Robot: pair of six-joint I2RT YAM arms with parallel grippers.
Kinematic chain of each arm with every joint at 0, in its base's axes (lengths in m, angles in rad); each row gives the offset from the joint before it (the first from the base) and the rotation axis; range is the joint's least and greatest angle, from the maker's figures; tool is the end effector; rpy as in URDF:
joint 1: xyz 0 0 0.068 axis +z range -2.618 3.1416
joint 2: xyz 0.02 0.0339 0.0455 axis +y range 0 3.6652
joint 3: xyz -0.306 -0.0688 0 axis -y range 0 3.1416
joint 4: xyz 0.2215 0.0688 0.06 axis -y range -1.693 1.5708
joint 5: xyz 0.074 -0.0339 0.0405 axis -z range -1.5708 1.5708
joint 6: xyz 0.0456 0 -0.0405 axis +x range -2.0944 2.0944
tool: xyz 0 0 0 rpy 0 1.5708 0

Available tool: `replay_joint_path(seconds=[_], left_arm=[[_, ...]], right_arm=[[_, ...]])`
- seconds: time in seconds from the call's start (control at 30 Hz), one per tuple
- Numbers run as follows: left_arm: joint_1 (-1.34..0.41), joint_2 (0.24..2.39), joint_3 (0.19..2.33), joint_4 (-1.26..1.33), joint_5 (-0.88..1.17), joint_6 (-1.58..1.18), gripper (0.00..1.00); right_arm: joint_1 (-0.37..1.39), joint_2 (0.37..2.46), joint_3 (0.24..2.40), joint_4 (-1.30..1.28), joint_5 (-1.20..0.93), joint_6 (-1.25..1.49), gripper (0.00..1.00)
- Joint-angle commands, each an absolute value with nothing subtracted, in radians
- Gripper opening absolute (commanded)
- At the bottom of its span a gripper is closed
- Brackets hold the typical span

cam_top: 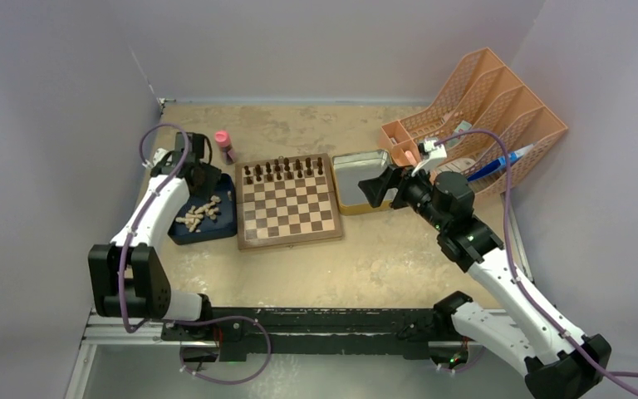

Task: Set up the chess pieces on the board
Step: Pick up the chess piece from the storage box.

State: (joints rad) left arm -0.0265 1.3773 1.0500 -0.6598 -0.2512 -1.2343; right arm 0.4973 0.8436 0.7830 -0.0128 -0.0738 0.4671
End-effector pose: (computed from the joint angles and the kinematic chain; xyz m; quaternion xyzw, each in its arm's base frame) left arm 0.2555 0.0046 0.3008 -0.5692 0.7616 -0.0714 0.3013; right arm 0.1394 0.0795 0.3798 -0.0362 0.7316 0.3394 0.5901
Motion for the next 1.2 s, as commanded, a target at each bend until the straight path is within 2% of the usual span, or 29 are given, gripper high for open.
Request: replay_joint_path(seconds=[0.0,0.1,0.5,0.73,1.17], left_arm=[[-0.018,1.449,1.163,-0.76,-0.269,-1.434,0.41],[-0.017,1.495,1.199,-0.819,-0.267,-1.503,0.41],[-0.004,1.588,1.158,-0.686,-0.184,-1.524,0.41],[-0.001,1.638,1.171,-0.7,-0.151,-1.541,0.39],[-0.002,1.651,1.149,-0.687,-0.191,-1.559,0.36]], right_arm=[[0.5,0.816,0.802,0.002,-0.064,0.44,0.99],[0.501,0.806,0.803,-0.017,-0.053,0.442,0.99],[0.5,0.821,0.807,-0.027,-0.047,0.444,0.99],[0.5,0.812,0.815,-0.025,-0.038,0.451,0.99],[0.501,0.809,0.813,-0.029,-0.041,0.462,0.99]])
